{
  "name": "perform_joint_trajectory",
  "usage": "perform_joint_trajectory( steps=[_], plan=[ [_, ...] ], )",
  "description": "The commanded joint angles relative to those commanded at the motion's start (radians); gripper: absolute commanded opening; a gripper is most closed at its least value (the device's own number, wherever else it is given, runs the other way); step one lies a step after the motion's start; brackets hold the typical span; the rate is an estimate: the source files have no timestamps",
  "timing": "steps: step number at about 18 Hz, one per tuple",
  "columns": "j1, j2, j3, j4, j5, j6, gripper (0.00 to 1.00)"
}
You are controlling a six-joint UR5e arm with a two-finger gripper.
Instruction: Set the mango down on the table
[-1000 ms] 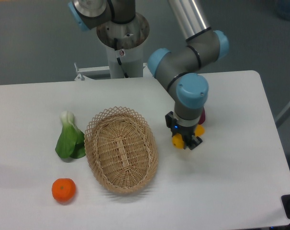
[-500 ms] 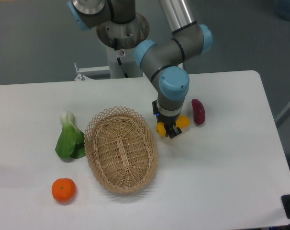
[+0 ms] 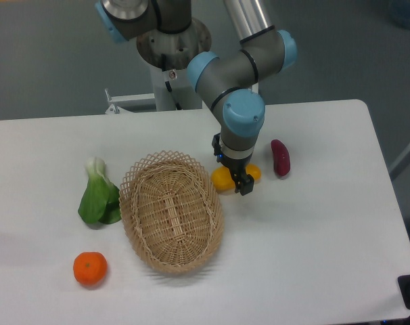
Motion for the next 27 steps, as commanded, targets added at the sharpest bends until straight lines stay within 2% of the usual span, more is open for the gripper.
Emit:
perform_joint_trajectory(
  steps=[6,10,14,16,20,24,27],
  plan=[
    [0.037,-0.015,0.127,-0.012,-0.005,-0.032,1.00],
    [0.066,-0.076,0.244,-0.018,-0.034,-0.072,1.00],
    [0.106,-0.144,0.394,-0.110,-0.035,-0.095,1.00],
    [0.135,-0.169,0.449,-0.123,-0.037,-0.097,1.00],
    [0.195,-0.222,0.528,-0.126,-0.035,-0.098,1.00],
    [0.209,-0.274,0.623,-0.193,-0.028,-0.097,1.00],
    [0.229,-0.288,0.641,-0.204,-0.037,-0.095,1.00]
  ],
)
